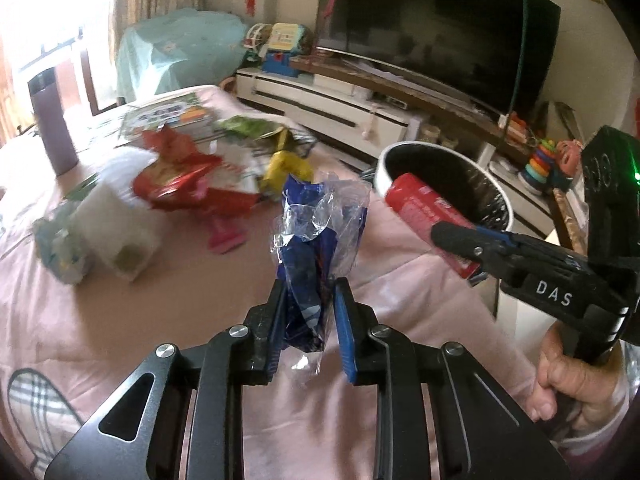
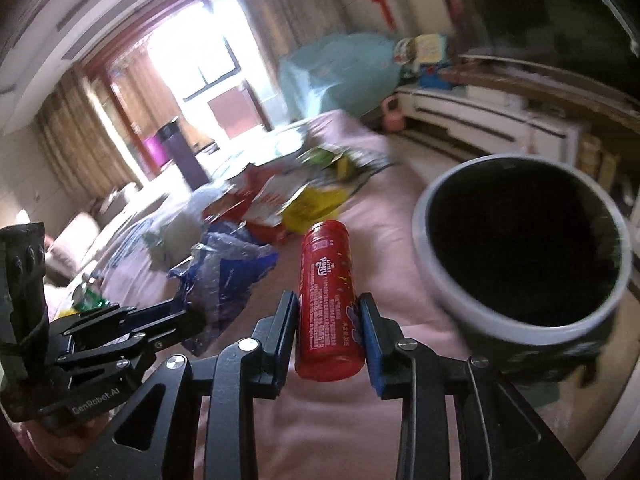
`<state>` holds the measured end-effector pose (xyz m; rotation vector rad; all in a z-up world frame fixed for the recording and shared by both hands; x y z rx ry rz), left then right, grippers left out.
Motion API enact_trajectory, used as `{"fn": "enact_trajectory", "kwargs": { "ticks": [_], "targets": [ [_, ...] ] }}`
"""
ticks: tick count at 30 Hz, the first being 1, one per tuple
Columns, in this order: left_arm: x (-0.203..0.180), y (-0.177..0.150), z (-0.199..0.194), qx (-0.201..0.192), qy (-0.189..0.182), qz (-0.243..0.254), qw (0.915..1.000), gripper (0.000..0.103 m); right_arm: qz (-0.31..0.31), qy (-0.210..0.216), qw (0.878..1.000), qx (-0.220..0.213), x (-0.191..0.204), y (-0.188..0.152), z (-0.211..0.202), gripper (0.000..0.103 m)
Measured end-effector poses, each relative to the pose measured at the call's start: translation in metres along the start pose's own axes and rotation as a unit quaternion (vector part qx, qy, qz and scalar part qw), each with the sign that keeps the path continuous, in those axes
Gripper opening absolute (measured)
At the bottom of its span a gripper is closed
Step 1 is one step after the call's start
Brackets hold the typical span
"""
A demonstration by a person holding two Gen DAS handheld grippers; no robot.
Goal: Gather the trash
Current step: 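Carry both items to the bin and open both tools to drop them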
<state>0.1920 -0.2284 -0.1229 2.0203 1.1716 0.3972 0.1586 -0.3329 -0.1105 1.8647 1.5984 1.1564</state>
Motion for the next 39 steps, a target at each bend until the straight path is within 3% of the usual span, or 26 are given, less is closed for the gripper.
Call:
{"fn": "enact_trajectory", "kwargs": {
  "ticks": [12,28,32,36,39],
  "targets": [
    [-0.075,0.039,0.037,0.014,-0.049,0.030,0.9983,0.022,0.045,-0.085,0.995,-0.038,-0.094,0.028,-0.041,0.031],
    [-0.116,0.067,0.091,0.046,-0.062,0.044,0.9960,0.023,0.047,-0.108,0.993,-0.012,-0.144,0.045,-0.016,0.032],
    [-0.119,0.069,0.101,0.055,-0.067,0.040,0.9954,0.033,0.057,-0.109,0.992,-0.008,-0.155,0.048,-0.011,0.032],
    [-0.113,0.068,0.101,0.053,-0.067,0.031,0.9958,0.055,0.071,-0.109,0.991,-0.008,-0.165,0.049,-0.009,0.035],
    [-0.104,0.065,0.092,0.042,-0.068,0.014,0.9967,0.065,0.084,-0.108,0.991,-0.015,-0.169,0.050,-0.013,0.056]
  ]
}}
Point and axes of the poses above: each gripper's, at about its wrist camera, not at the fingertips, and z roughly the way its jaws point, x to its left, y to its top, the point moved 9 cm from there along z, roughly the way its jaws point, and after that the axes turned 4 degrees about -x, right-handed, at the moved point
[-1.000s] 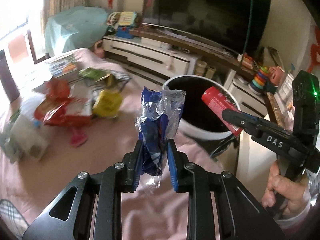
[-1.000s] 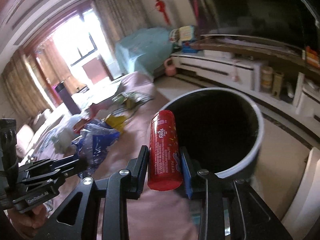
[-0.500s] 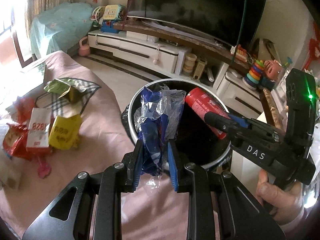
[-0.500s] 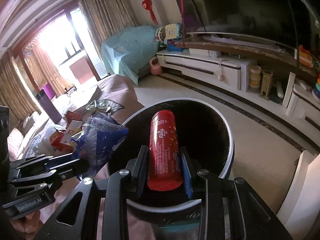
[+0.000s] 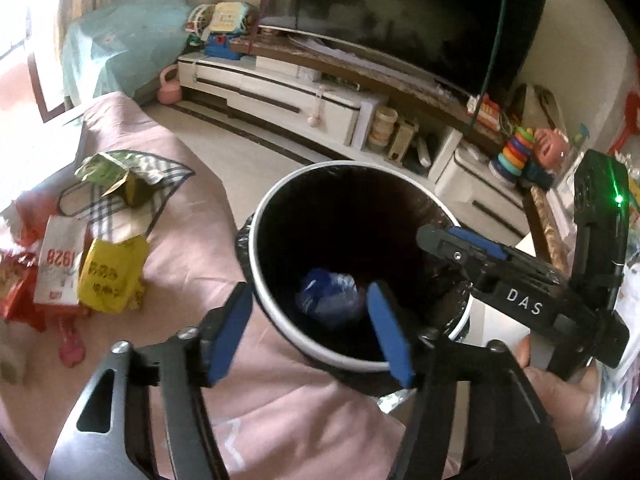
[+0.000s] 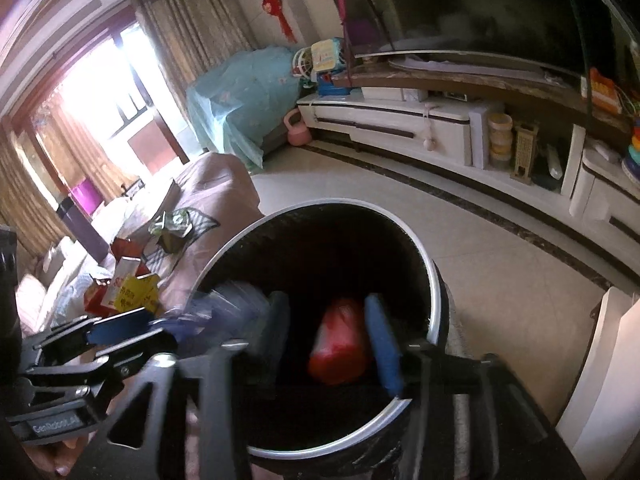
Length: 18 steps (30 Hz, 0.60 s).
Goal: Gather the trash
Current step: 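Carry both items to the bin and open both tools to drop them, then grasp the white foam block with the left tool while the right tool grasps the yellow bag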
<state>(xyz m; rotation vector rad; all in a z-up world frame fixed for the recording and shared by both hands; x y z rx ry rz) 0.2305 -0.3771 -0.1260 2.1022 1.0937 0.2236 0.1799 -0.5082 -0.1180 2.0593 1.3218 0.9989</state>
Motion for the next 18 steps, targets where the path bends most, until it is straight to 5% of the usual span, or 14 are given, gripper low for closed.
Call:
{"fn": "enact_trajectory", "kwargs": {
  "ticks": [2,10,18],
  "targets": [
    [0.004,-0.004,-0.006,-0.003,0.001,-0.007,1.0000,0.069,0.003,0.001,1.000,-0.009,0.001,0.001,-0.005,0.059],
    [0.047,-0.035,-0.047,-0.032,0.045,-0.035,0.9978,0.085,0.006,0.034,0.999,-0.042,0.035,-0.007,-0.026,0.097],
    [0.118,-0.073,-0.091,-0.044,0.105,-0.089,0.9895,0.085,-0.020,0.071,0.996,-0.046,0.100,-0.029,-0.036,0.101]
  ]
}}
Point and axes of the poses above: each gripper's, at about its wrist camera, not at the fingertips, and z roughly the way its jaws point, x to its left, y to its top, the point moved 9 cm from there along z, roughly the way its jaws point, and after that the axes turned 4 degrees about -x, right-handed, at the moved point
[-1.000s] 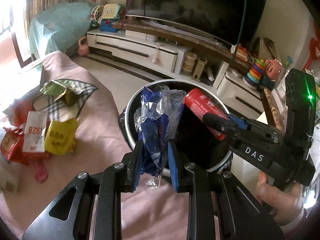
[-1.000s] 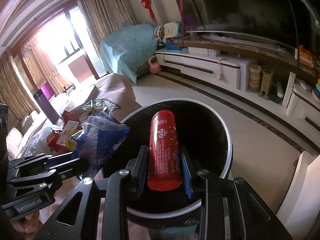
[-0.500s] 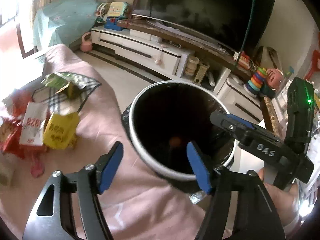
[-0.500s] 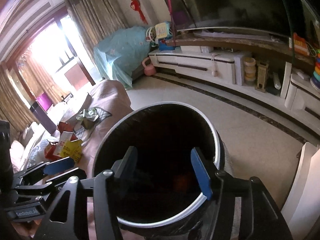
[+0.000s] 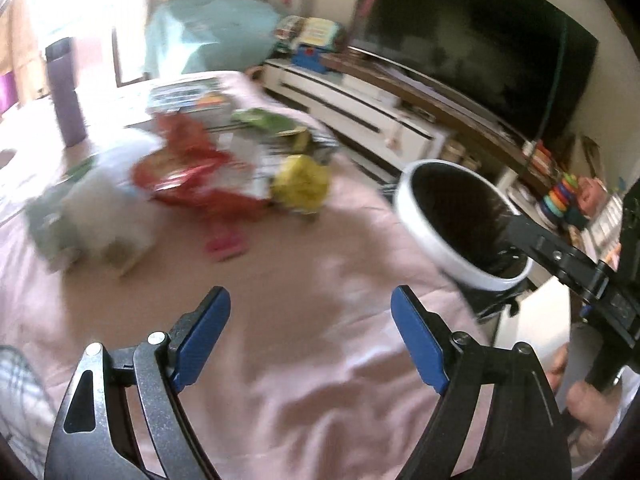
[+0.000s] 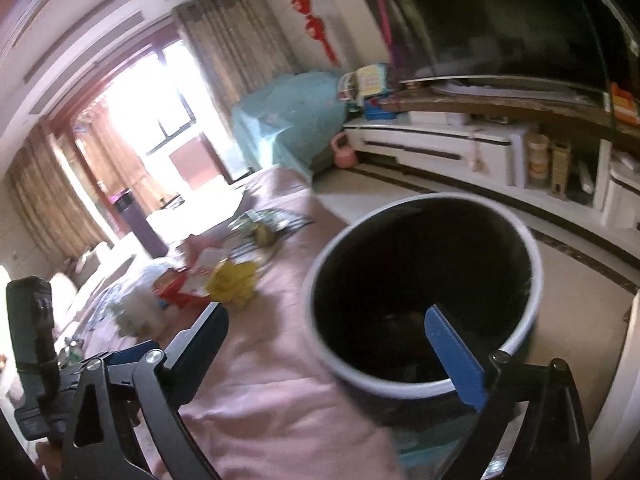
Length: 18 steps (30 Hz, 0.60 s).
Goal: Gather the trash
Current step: 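Grasp the white foam block with the left tool while the right tool grasps the yellow bag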
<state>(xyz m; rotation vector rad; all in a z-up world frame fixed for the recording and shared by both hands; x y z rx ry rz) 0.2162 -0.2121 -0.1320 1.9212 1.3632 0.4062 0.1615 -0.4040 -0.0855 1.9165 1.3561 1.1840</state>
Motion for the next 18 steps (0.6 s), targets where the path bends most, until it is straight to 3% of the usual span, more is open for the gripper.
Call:
{"fn": "enact_trajectory", "kwargs": {
  "ticks": [9,18],
  "targets": [
    [0.074,-0.016,-0.021,-0.007,0.049,-0.051,0.9975,0.085,-0.029,0.031,0.998,0.046,0.065,-0.037,0.033,0.102],
    [0.112,-0.017,-0.016,-0.005,0.080,-0.090,0.9927,0.085,-0.047,0.027,0.997,0.056,0.091,-0.055,0.060,0.102]
  ]
}}
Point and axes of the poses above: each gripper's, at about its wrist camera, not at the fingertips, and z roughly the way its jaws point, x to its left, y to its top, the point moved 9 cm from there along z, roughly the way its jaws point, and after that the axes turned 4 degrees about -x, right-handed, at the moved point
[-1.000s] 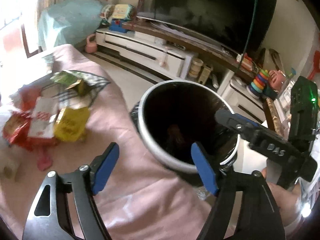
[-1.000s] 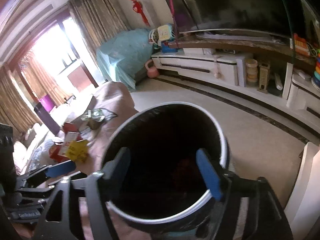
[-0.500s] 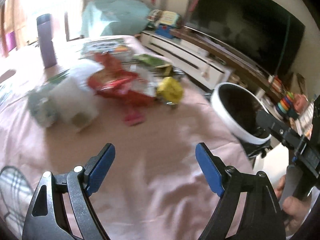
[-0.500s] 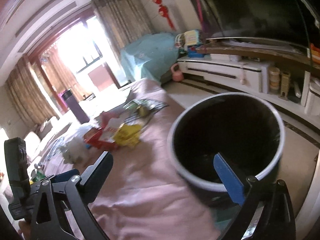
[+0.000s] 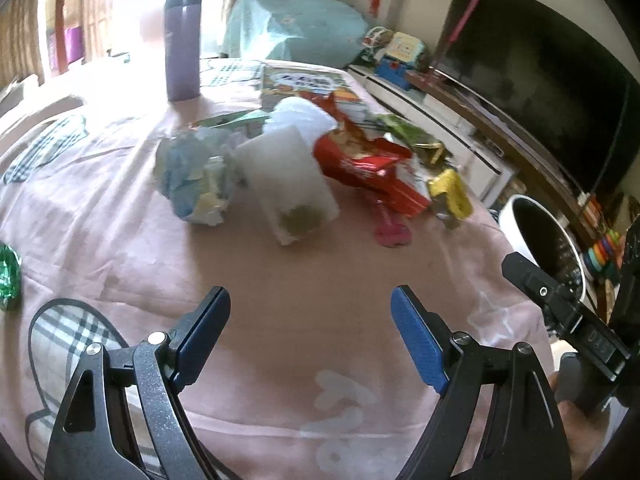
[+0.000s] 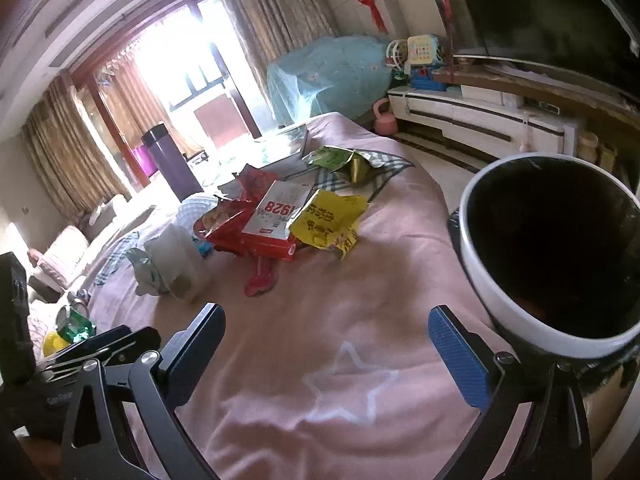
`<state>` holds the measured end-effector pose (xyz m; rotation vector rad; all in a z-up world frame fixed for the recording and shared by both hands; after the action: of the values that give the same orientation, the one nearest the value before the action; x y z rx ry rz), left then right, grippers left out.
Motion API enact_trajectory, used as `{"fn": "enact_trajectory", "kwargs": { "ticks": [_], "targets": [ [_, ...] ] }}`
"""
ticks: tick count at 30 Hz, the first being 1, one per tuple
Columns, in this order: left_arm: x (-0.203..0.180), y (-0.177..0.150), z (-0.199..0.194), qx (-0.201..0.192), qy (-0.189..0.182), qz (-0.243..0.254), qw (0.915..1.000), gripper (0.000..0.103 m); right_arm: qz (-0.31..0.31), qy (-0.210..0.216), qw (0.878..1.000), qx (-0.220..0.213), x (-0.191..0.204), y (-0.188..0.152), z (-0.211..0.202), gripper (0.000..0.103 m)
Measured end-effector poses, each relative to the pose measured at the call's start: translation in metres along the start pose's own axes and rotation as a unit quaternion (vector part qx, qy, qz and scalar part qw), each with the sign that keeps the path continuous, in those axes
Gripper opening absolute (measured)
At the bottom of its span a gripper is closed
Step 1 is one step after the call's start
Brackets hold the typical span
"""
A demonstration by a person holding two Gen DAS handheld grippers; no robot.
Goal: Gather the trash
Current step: 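Grasp the white foam block with the left tool while the right tool grasps the yellow bag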
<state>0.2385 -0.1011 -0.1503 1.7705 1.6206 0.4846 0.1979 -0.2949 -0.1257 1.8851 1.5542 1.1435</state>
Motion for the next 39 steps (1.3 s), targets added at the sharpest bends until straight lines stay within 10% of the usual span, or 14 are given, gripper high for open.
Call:
{"fn": "enact_trajectory", "kwargs": {
  "ticks": [21,23,26,30,39],
  "targets": [
    [0.013,0.045,0.052,0.010,0.043,-0.027,0.9987,0.085,0.016,0.004,0.999,0.037,0.001,0.030,0.068,0.094],
    [0.013,0.046,0.059,0.012,0.054,-0.021,0.9983,0.083,0.022,0.005,0.999,0.044,-0.002,0.030,0.075,0.089],
    [0.010,0.041,0.069,0.026,0.049,-0.012,0.9984,0.050,0.028,0.006,0.998,0.057,-0.006,0.029,0.086,0.070],
    [0.009,0.039,0.067,0.020,0.041,-0.006,0.9990,0.048,0.033,0.006,0.997,0.068,-0.010,0.024,0.090,0.018],
    [-0.005,0.035,0.035,0.000,0.000,0.008,1.0000,0.046,0.026,0.022,0.998,0.043,-0.006,0.024,0.058,0.000]
  ]
}}
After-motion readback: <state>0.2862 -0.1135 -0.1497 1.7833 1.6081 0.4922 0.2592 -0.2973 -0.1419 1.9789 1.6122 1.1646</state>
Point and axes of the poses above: each gripper's, at about its wrist camera, not at the fingertips, and z roughly the way its jaws point, x to its left, y to its top, the point moved 9 cm from there along z, roughly the way its jaws point, and after that the axes turned 4 degrees about -x, right-handed, at the moved point
